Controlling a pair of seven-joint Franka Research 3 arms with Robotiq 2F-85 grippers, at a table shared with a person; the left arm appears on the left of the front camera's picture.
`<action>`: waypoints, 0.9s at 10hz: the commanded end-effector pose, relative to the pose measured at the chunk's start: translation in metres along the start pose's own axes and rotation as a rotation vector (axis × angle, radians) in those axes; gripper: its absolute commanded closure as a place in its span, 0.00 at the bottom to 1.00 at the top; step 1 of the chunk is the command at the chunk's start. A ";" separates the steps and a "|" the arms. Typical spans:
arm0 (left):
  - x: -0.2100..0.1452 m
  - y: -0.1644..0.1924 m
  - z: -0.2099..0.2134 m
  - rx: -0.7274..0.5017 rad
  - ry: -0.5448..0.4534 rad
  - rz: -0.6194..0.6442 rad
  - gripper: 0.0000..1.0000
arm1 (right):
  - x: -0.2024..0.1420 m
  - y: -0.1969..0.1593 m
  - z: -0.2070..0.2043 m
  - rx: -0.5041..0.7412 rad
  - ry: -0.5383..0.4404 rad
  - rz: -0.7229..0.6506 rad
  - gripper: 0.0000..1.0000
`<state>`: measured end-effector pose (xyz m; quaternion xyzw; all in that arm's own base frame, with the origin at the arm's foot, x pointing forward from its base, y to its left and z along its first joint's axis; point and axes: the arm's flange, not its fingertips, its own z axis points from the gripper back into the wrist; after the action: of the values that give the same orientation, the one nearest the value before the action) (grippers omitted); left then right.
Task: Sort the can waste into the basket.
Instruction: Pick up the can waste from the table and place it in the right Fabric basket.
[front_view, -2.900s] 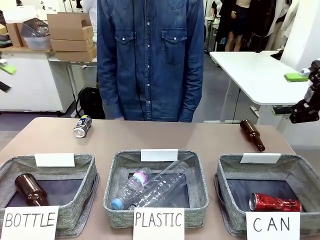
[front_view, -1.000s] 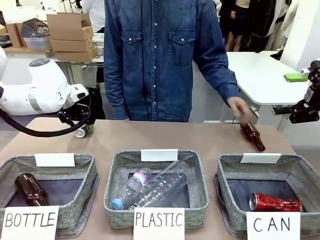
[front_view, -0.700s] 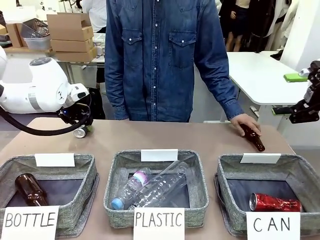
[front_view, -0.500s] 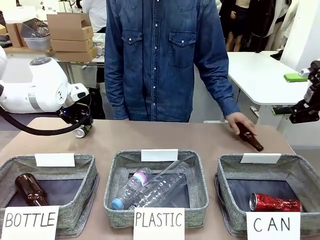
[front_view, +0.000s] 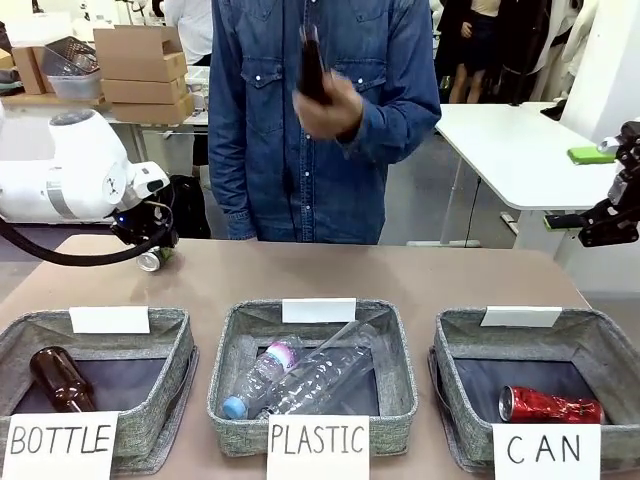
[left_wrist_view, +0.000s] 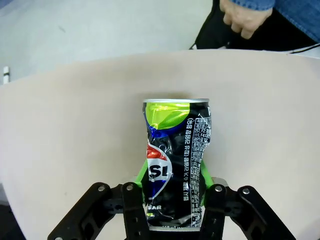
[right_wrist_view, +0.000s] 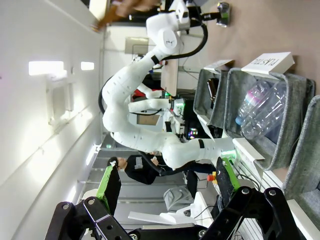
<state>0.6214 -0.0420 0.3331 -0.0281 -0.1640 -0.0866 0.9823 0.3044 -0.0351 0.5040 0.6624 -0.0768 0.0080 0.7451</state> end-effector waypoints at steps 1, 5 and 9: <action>-0.006 0.017 0.048 -0.050 0.030 -0.005 1.00 | 0.001 0.001 0.001 -0.003 0.008 0.019 0.00; -0.068 0.074 0.203 -0.327 0.012 -0.166 1.00 | 0.001 0.001 0.001 -0.003 0.008 0.019 0.00; -0.160 0.119 0.298 -0.634 -0.061 -0.457 1.00 | 0.001 0.001 0.001 -0.003 0.008 0.019 0.00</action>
<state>0.4124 0.1241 0.5617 -0.2510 -0.1546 -0.2936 0.9093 0.3045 -0.0351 0.5042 0.6622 -0.0768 0.0081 0.7453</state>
